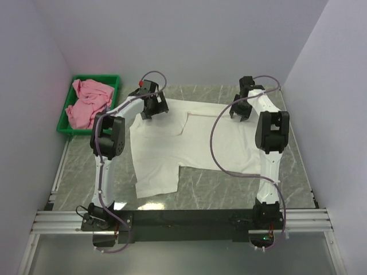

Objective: Fold and stack the t-shirts
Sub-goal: Fold the tshirt

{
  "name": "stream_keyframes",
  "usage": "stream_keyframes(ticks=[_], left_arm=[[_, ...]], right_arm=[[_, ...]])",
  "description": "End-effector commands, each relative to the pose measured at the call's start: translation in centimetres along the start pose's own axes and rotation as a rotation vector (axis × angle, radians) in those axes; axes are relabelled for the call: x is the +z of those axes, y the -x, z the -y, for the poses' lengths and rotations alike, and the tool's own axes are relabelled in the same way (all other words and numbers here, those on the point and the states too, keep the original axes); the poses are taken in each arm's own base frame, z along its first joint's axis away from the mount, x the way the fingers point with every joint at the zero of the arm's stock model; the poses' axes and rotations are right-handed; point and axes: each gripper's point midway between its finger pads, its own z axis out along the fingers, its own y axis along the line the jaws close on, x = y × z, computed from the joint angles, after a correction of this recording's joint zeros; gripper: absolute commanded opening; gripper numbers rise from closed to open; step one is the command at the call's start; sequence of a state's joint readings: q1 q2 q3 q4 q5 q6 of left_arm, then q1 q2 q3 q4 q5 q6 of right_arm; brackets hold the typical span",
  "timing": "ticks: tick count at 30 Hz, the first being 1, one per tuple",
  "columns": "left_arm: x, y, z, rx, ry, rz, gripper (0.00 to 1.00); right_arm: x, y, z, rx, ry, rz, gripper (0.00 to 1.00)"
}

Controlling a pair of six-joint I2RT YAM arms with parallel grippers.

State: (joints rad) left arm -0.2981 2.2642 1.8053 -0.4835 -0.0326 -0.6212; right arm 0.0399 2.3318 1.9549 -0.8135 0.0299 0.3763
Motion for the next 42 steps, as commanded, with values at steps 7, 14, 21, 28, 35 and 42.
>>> stream_keyframes(ticks=[7,14,21,28,35,42], left_arm=[[-3.7,2.9,1.5,-0.028,-0.099,0.053,0.99],[-14.1,3.3,-0.2,-0.069,-0.086,0.178,1.0],[-20.3,-2.7,-5.3,-0.081,-0.047,0.206,0.99],[-19.0,-10.3,-11.7,-0.184,0.027,0.115,0.96],[-16.3,-13.6,-13.7,-0.202,0.084,0.037,0.85],[-14.6,-13.3,-14.3,-0.199,0.146,0.008,0.69]], right_arm=[[-4.5,6.8,1.0,0.0,0.051,0.186,0.62],[-12.0,2.9,0.7,0.044,0.16,0.251,0.64],[-14.2,-3.3,2.8,0.106,0.175,0.254,0.61],[-14.5,-9.4,7.2,0.255,0.134,0.244,0.62],[-14.1,-14.0,10.9,0.397,0.093,0.251,0.7],[-13.2,-16.7,12.3,0.399,0.048,0.246,0.63]])
